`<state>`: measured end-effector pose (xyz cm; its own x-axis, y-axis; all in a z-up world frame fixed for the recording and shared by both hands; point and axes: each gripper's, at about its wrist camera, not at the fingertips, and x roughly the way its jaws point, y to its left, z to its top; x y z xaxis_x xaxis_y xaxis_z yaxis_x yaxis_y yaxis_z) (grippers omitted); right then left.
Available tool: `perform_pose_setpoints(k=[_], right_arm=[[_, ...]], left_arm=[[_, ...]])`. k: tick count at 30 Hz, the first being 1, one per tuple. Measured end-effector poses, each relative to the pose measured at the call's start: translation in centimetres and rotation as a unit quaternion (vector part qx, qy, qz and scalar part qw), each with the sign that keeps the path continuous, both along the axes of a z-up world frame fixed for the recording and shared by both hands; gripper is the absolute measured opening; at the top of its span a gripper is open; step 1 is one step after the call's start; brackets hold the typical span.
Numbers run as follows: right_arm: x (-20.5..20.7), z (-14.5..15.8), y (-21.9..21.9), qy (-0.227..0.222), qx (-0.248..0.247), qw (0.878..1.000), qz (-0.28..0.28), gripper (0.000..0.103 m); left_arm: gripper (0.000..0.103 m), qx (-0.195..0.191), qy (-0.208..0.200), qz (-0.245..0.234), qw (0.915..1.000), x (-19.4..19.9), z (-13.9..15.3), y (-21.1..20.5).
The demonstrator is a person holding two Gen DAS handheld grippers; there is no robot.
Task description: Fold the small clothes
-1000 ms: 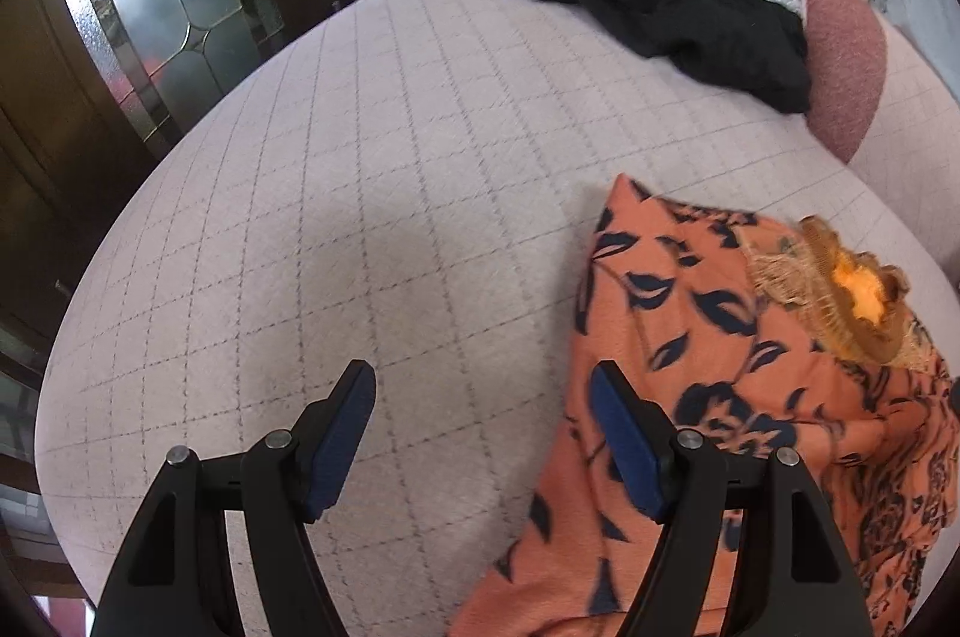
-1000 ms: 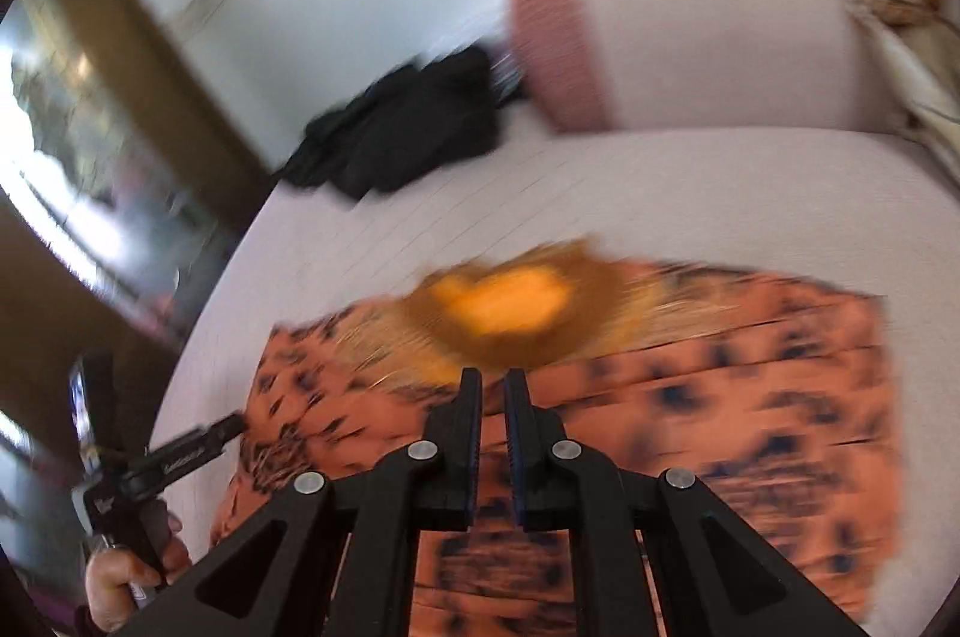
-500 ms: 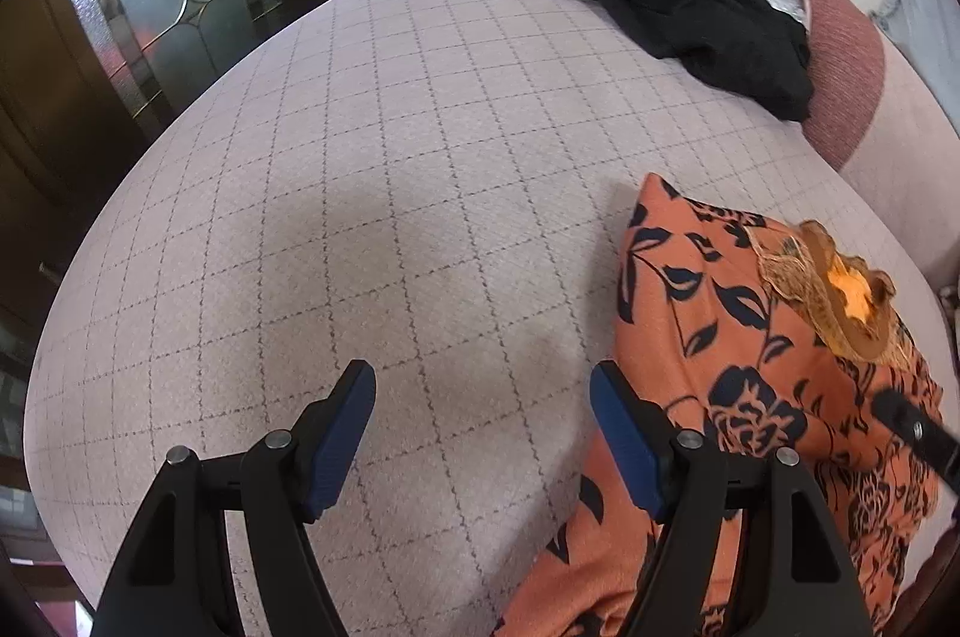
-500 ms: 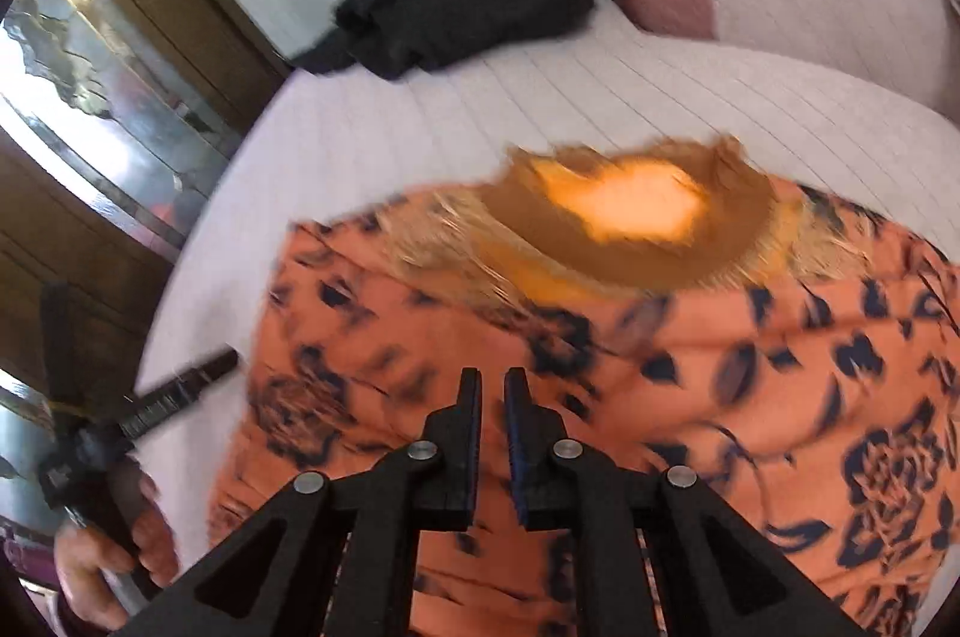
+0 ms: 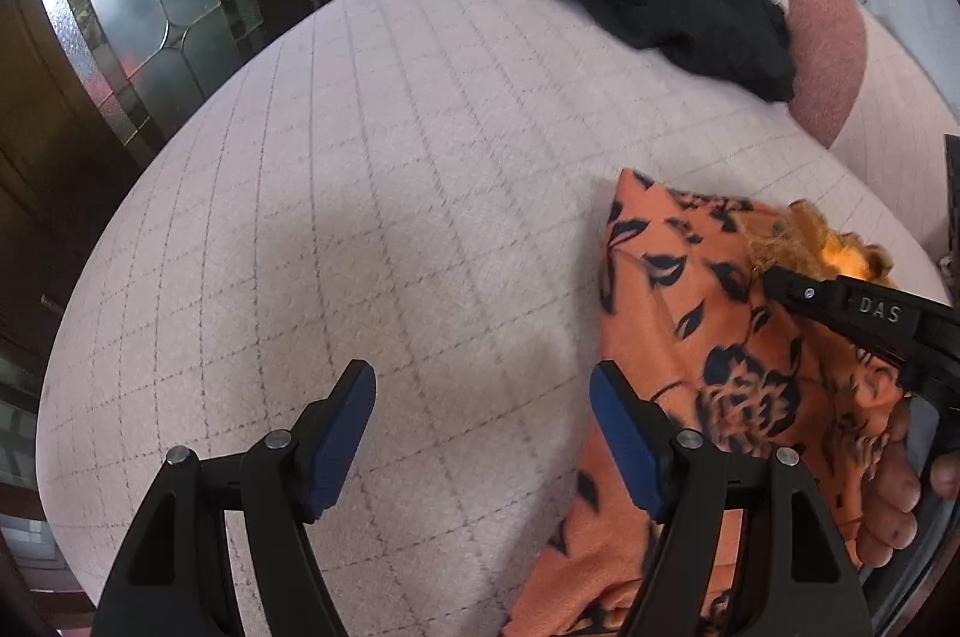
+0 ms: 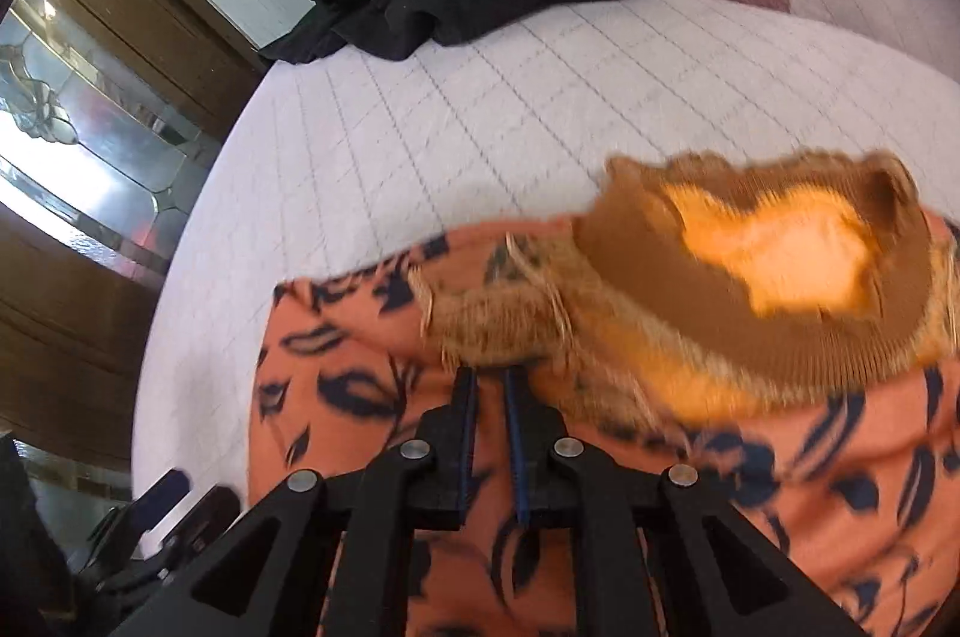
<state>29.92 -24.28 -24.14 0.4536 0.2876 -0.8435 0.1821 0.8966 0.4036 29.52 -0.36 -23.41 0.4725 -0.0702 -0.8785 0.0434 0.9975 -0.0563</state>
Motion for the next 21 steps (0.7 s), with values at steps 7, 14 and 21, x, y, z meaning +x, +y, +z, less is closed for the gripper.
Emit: perform_pose_setpoints(k=[7,14,21], right_arm=[[-6.1,4.7,-4.9,-0.086,0.023,0.995,-0.043,0.012],[-16.0,3.7,-12.5,-0.046,-0.012,0.993,-0.111,0.012],[-22.0,-1.2,-16.6,-0.020,0.016,0.986,-0.164,0.012]], left_arm=[[0.076,-0.018,-0.052,-0.082,0.9951,-1.7,2.4,-4.5],[0.076,0.022,0.010,-0.155,0.9877,-3.3,-1.2,-10.2],[0.085,0.046,0.004,-0.151,0.9875,-2.9,-2.3,-11.0]])
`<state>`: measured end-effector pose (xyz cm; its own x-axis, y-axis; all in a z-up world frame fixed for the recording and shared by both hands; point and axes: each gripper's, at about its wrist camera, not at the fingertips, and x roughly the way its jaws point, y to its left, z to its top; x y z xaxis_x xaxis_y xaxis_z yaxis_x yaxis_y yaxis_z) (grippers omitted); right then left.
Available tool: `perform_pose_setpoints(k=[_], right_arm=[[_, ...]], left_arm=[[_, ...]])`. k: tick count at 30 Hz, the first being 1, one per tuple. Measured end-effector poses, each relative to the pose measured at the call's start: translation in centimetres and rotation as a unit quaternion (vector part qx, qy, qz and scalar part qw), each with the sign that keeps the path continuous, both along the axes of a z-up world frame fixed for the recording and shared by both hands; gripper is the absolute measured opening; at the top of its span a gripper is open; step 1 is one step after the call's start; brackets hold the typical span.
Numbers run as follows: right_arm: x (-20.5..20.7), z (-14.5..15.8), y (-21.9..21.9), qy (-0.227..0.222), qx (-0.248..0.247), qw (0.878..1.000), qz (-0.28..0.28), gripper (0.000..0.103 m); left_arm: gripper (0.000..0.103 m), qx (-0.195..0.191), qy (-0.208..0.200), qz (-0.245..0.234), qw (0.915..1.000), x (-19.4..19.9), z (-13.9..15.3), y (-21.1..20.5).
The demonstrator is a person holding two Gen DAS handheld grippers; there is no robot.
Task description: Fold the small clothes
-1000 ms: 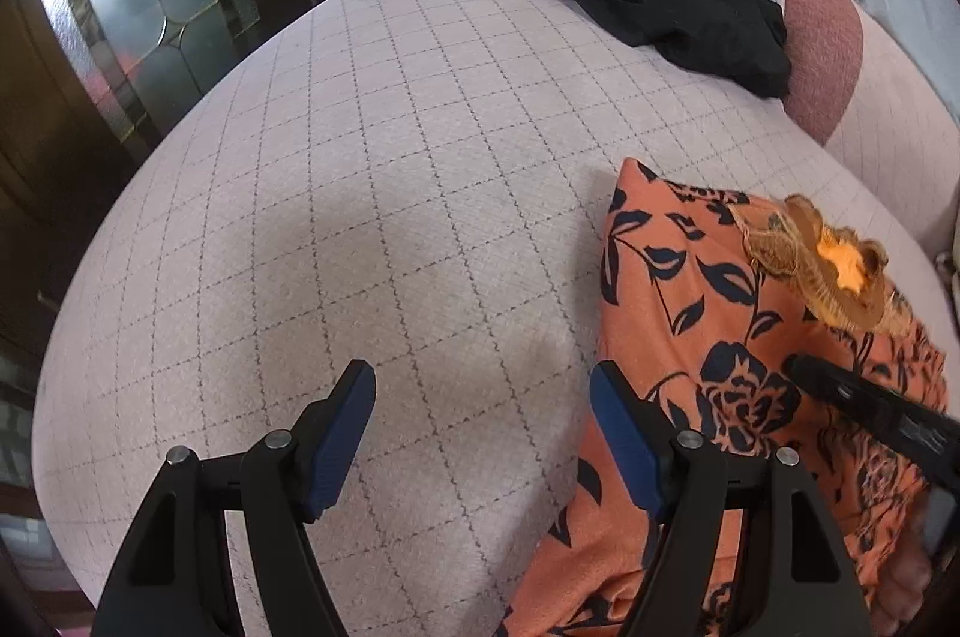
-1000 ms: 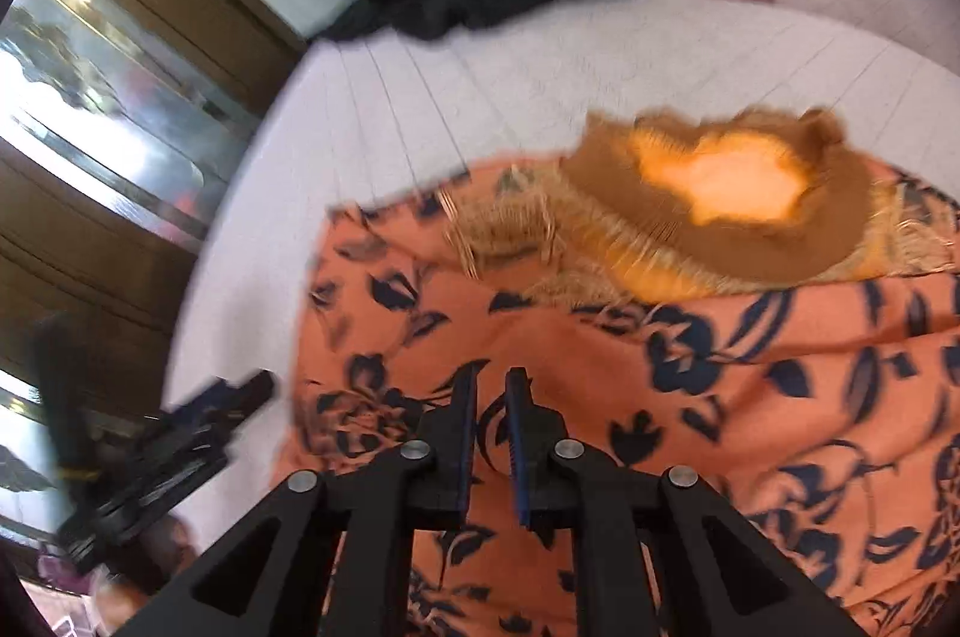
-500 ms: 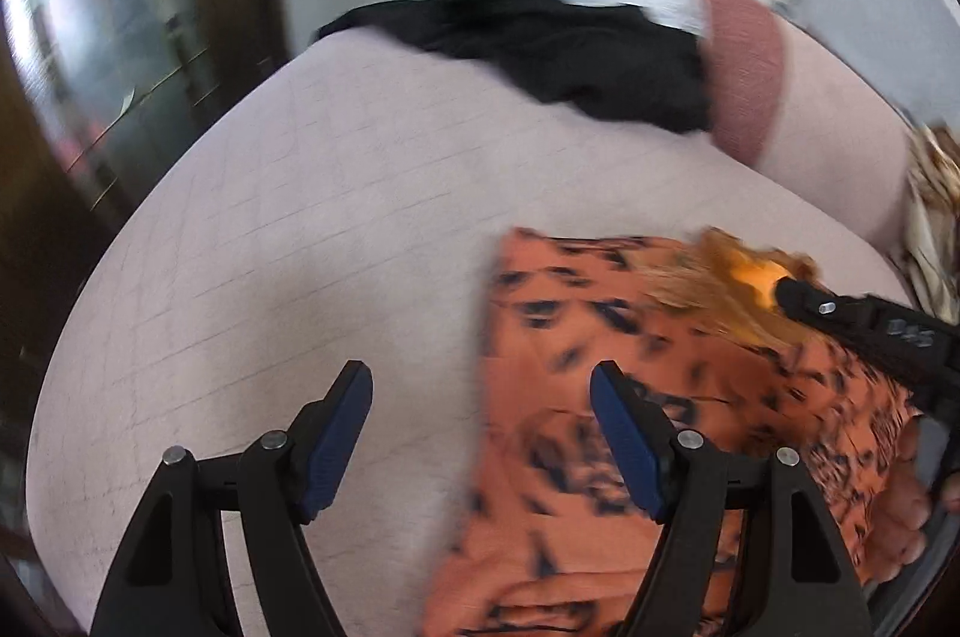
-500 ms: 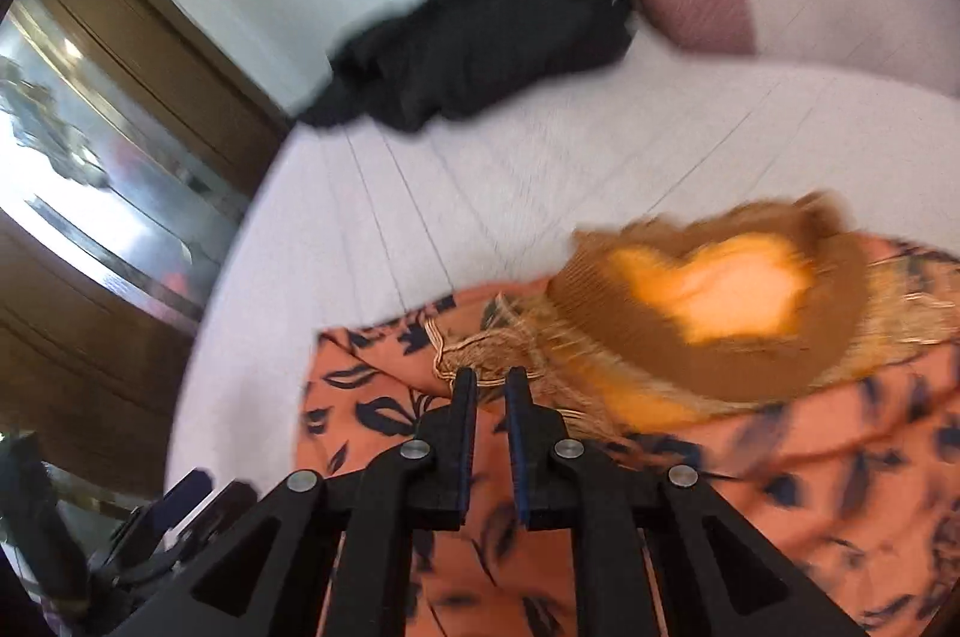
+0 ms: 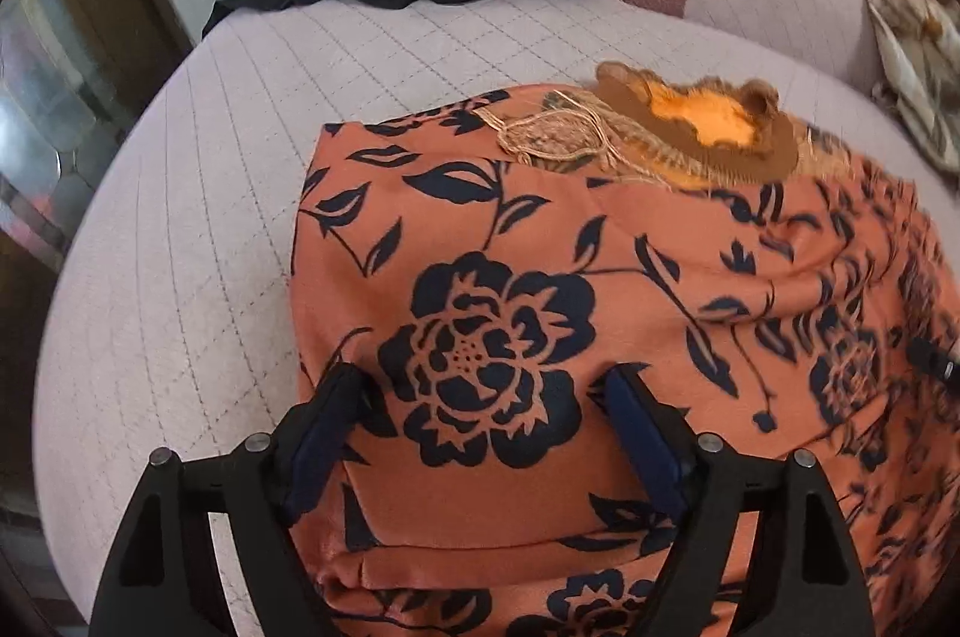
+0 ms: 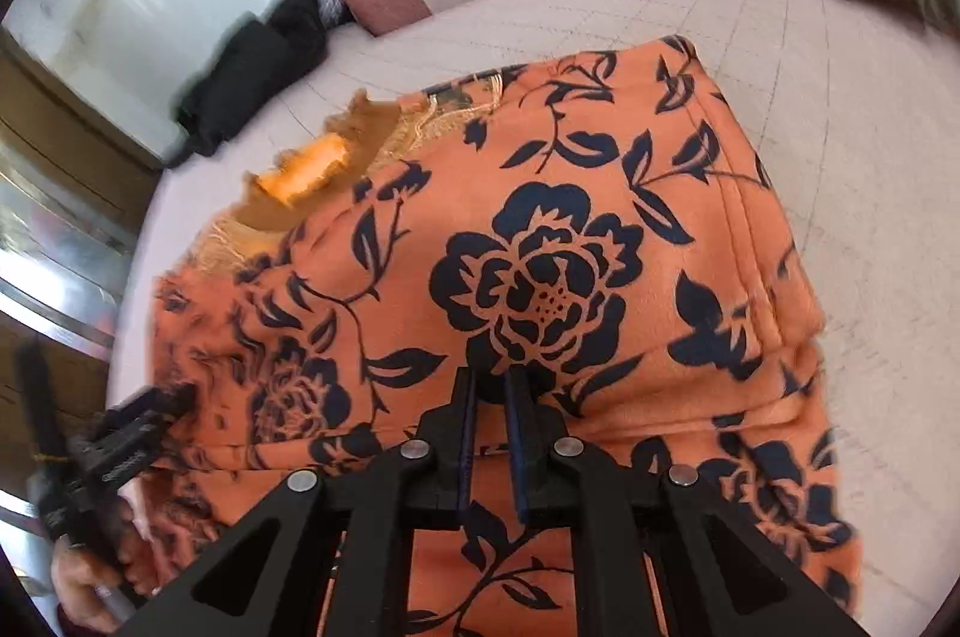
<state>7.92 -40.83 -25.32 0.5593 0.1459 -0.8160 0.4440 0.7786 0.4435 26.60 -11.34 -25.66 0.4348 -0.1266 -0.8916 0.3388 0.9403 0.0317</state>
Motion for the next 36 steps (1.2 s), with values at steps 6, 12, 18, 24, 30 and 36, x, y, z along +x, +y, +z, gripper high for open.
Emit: perform_pose_setpoints(k=[6,12,18,24,30,36], right_arm=[[-1.6,0.2,-1.9,-0.042,0.026,0.998,-0.035,0.012],[-1.7,1.8,-5.2,-0.026,-0.033,0.995,-0.085,0.012],[-1.2,0.9,-7.4,-0.008,0.024,0.997,-0.078,0.012],[0.4,0.4,-8.5,-0.020,-0.033,0.995,-0.092,0.013],[-0.5,0.1,-9.4,0.001,0.014,0.997,-0.076,0.013],[-2.0,0.2,-6.9,0.026,0.014,0.999,-0.043,0.013]], left_arm=[[0.085,-0.029,-0.033,0.008,0.9990,-0.1,2.0,0.3],[0.085,0.018,-0.014,-0.033,0.9992,-0.4,-0.4,-4.0],[0.087,0.004,-0.046,-0.029,0.9985,-1.1,0.4,-4.8],[0.087,0.016,-0.052,-0.054,0.9971,-2.6,0.2,-6.7],[0.088,0.018,-0.036,-0.048,0.9980,-1.9,-0.4,-6.4],[0.088,-0.004,-0.008,-0.020,0.9998,-2.7,-0.5,-4.4]])
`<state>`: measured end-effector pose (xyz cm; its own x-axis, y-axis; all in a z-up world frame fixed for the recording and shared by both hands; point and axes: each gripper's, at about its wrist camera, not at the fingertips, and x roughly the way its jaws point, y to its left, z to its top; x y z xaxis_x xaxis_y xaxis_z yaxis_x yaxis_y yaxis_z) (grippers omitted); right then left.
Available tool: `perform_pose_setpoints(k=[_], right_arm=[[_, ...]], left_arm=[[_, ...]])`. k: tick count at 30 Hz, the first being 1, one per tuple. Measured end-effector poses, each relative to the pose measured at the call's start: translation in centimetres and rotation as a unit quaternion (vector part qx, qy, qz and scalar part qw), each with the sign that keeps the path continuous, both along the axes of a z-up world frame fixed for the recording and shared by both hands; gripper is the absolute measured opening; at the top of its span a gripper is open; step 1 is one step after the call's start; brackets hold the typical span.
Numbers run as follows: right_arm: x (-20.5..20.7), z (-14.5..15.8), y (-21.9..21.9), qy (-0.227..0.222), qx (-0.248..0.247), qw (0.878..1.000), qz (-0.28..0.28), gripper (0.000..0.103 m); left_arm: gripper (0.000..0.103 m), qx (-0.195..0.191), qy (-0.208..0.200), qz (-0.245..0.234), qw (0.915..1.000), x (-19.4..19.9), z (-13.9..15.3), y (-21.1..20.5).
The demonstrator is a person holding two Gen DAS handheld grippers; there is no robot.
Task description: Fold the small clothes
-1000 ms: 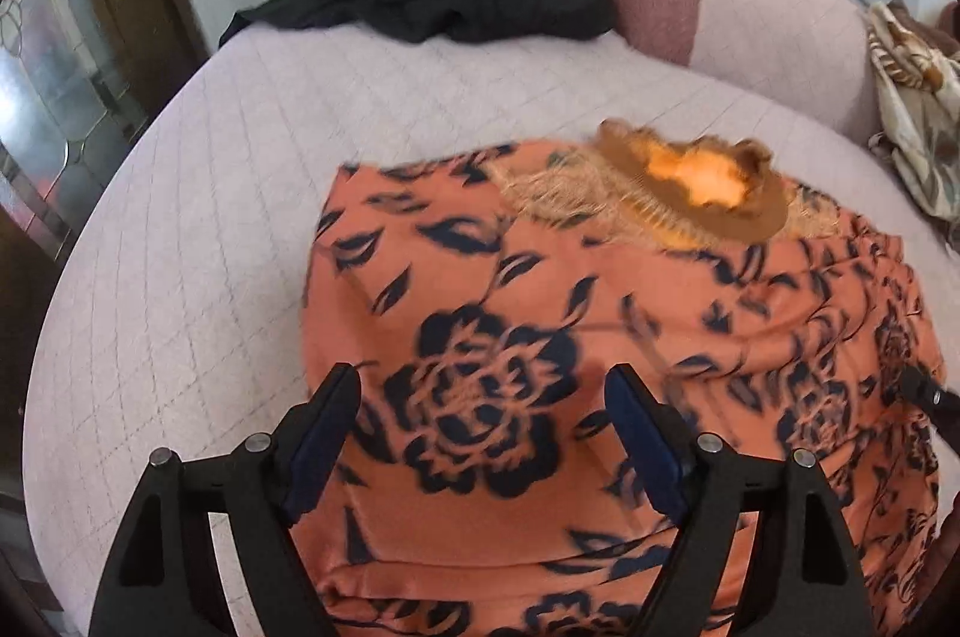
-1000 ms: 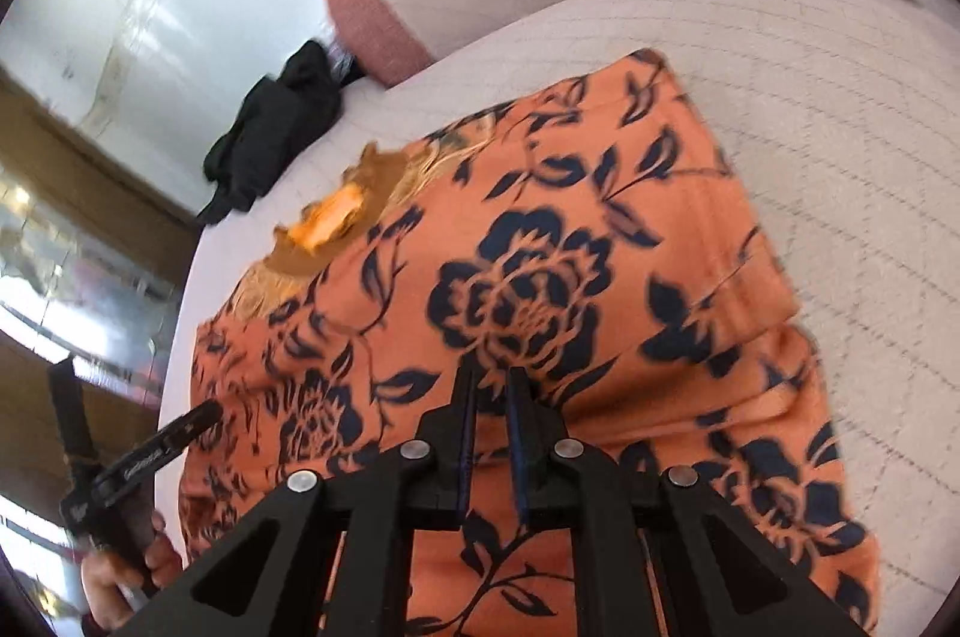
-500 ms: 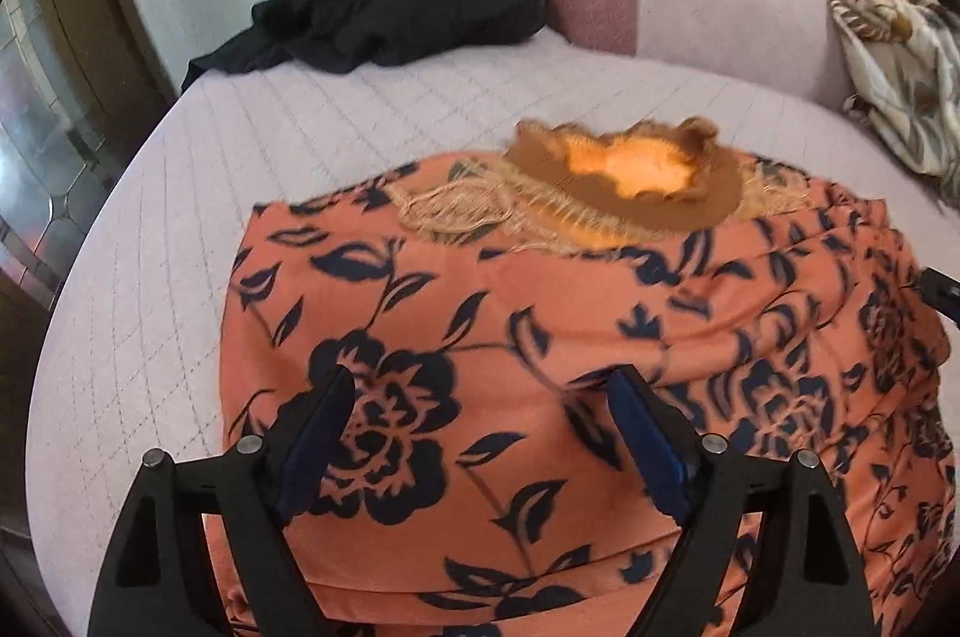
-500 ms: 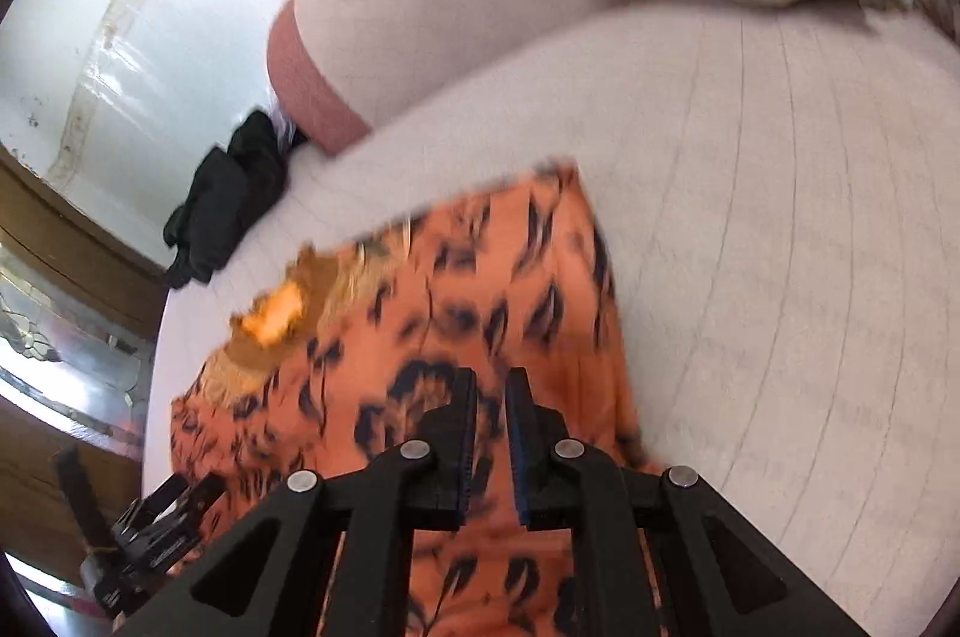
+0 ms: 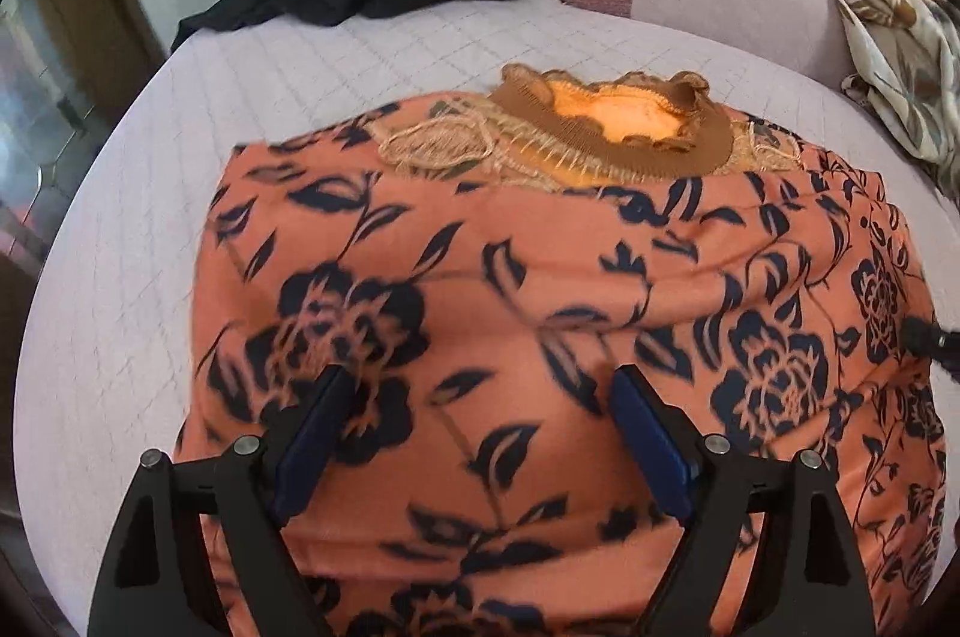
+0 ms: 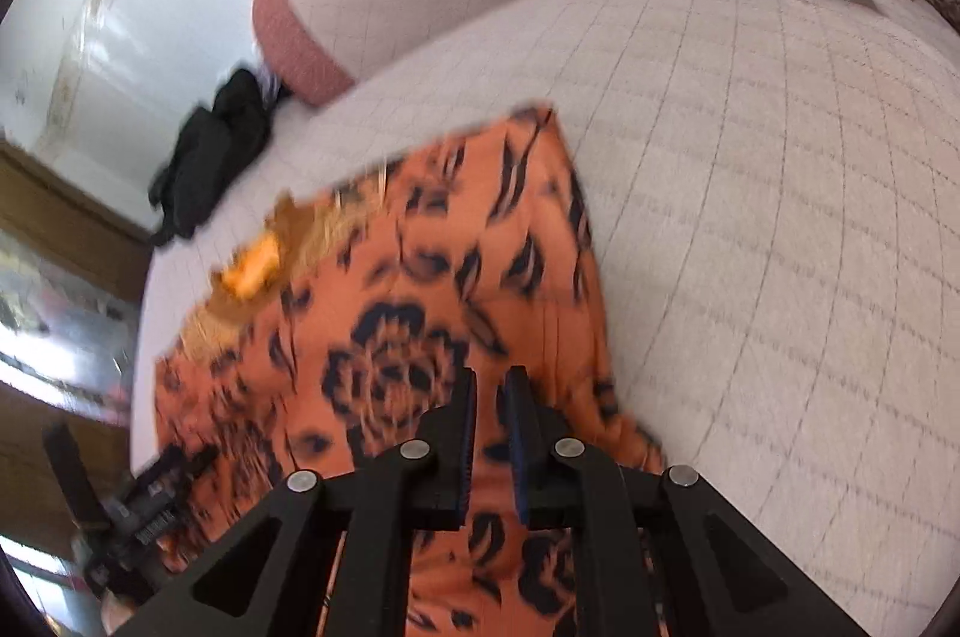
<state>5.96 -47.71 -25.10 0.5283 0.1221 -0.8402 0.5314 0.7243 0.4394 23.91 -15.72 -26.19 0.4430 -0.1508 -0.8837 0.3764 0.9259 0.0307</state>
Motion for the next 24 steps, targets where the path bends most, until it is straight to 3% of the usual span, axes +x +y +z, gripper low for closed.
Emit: perform_pose_setpoints(k=[4,7,11,15,20,22,24], right_arm=[[-1.2,0.4,1.9,0.004,0.000,1.000,-0.001,0.013],[-2.0,1.3,2.8,-0.024,0.023,0.999,0.006,0.015],[-3.4,1.9,4.5,-0.035,0.032,0.998,0.029,0.015],[-5.6,1.3,6.3,-0.037,0.071,0.995,0.058,0.015],[-6.4,0.5,9.9,-0.007,0.067,0.991,0.116,0.015],[-6.7,-0.6,11.2,0.017,0.069,0.989,0.127,0.015],[-7.7,-0.4,12.1,0.002,0.051,0.991,0.127,0.016]], left_arm=[[0.088,-0.005,0.004,0.015,0.9999,-1.7,0.2,1.1],[0.088,-0.012,-0.002,0.015,0.9998,-3.2,0.9,1.7],[0.088,-0.017,0.004,0.003,0.9998,-6.2,0.8,2.4],[0.088,-0.032,0.024,-0.022,0.9990,-8.8,0.5,2.3],[0.088,0.026,0.001,-0.051,0.9983,-11.7,-0.3,1.7],[0.088,0.031,-0.007,-0.057,0.9979,-12.9,-0.3,2.0],[0.088,0.014,0.003,-0.055,0.9984,-13.9,-0.4,3.1]])
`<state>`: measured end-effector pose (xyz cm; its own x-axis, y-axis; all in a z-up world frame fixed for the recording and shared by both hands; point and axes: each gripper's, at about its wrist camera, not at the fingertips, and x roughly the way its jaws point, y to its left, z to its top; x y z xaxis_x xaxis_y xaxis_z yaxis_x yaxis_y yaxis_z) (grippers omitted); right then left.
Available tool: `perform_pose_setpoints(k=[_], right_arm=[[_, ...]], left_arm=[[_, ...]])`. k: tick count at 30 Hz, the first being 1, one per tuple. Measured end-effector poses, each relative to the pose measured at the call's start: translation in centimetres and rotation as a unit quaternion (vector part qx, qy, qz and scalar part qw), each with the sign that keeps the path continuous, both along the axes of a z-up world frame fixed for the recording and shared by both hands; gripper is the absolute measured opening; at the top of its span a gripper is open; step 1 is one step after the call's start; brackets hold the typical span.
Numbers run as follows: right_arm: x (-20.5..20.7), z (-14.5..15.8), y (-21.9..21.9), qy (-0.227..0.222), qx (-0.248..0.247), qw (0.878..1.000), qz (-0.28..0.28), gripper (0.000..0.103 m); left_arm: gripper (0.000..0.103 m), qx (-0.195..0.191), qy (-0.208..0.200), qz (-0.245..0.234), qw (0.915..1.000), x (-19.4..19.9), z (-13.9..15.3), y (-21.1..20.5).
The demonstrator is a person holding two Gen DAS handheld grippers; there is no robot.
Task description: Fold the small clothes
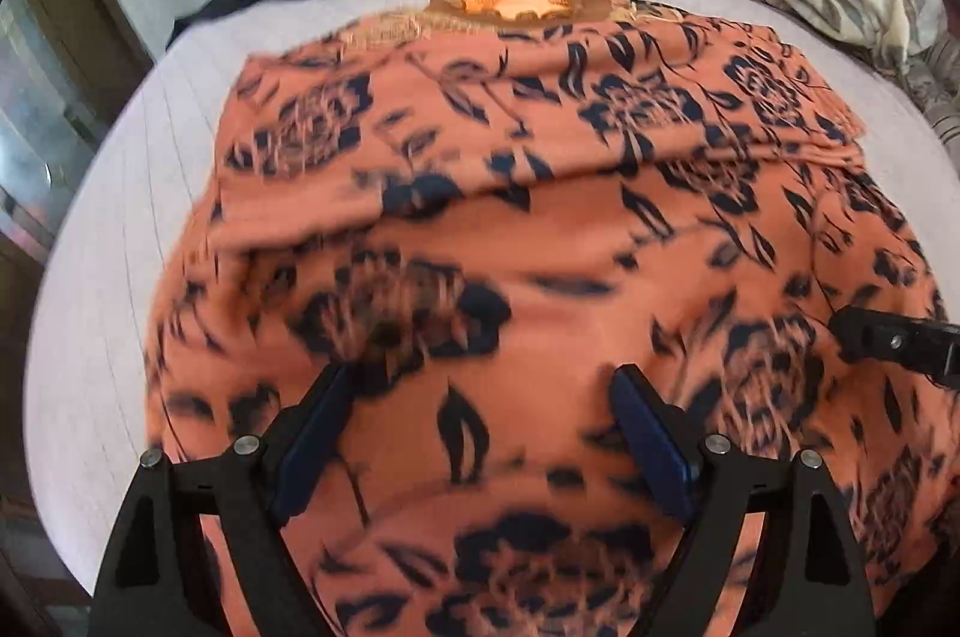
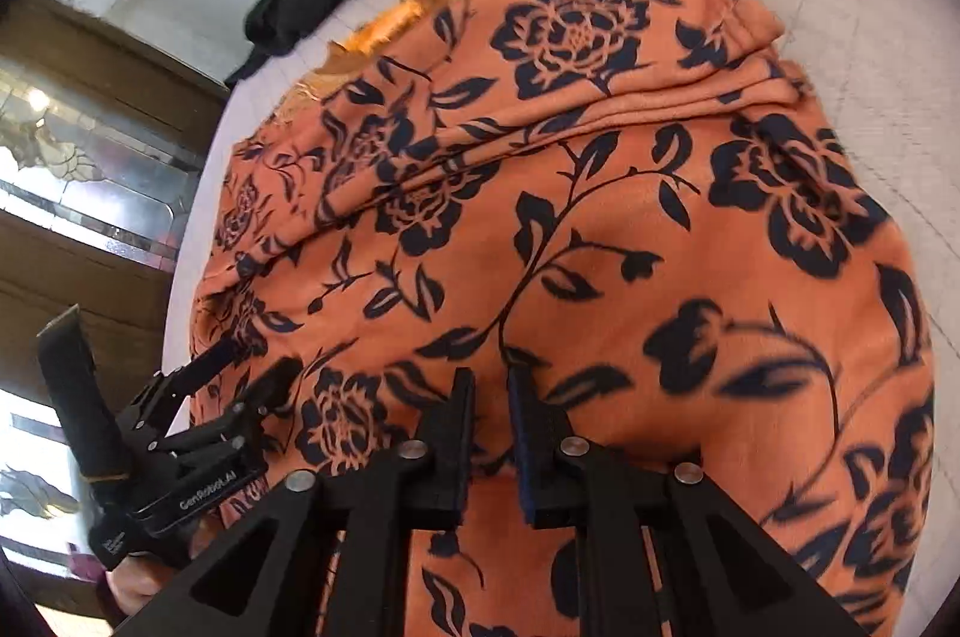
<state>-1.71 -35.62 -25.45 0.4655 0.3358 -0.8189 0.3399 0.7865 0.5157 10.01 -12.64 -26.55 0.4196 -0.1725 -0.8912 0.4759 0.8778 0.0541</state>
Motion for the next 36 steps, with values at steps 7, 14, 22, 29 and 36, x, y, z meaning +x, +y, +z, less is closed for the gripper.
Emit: perform_pose_setpoints(k=[7,14,22,29,36], right_arm=[[-3.8,0.0,2.2,-0.020,-0.010,1.000,0.015,0.016],[-7.9,-0.6,4.5,-0.037,-0.015,0.999,0.022,0.017],[-12.7,-0.8,6.2,-0.041,-0.009,0.999,0.023,0.017],[-14.7,-1.2,6.8,-0.037,0.002,0.999,0.033,0.017],[-15.6,-0.7,5.7,-0.029,0.042,0.998,0.043,0.016]], left_arm=[[0.090,0.001,-0.032,-0.011,0.9994,-4.9,-0.2,2.1],[0.092,-0.004,-0.055,-0.021,0.9983,-9.0,-0.3,4.1],[0.101,-0.008,-0.054,-0.016,0.9984,-12.8,-1.1,6.4],[0.103,0.000,-0.027,-0.001,0.9996,-14.2,-1.5,7.0],[0.102,-0.024,-0.011,0.050,0.9984,-15.0,0.3,10.4]])
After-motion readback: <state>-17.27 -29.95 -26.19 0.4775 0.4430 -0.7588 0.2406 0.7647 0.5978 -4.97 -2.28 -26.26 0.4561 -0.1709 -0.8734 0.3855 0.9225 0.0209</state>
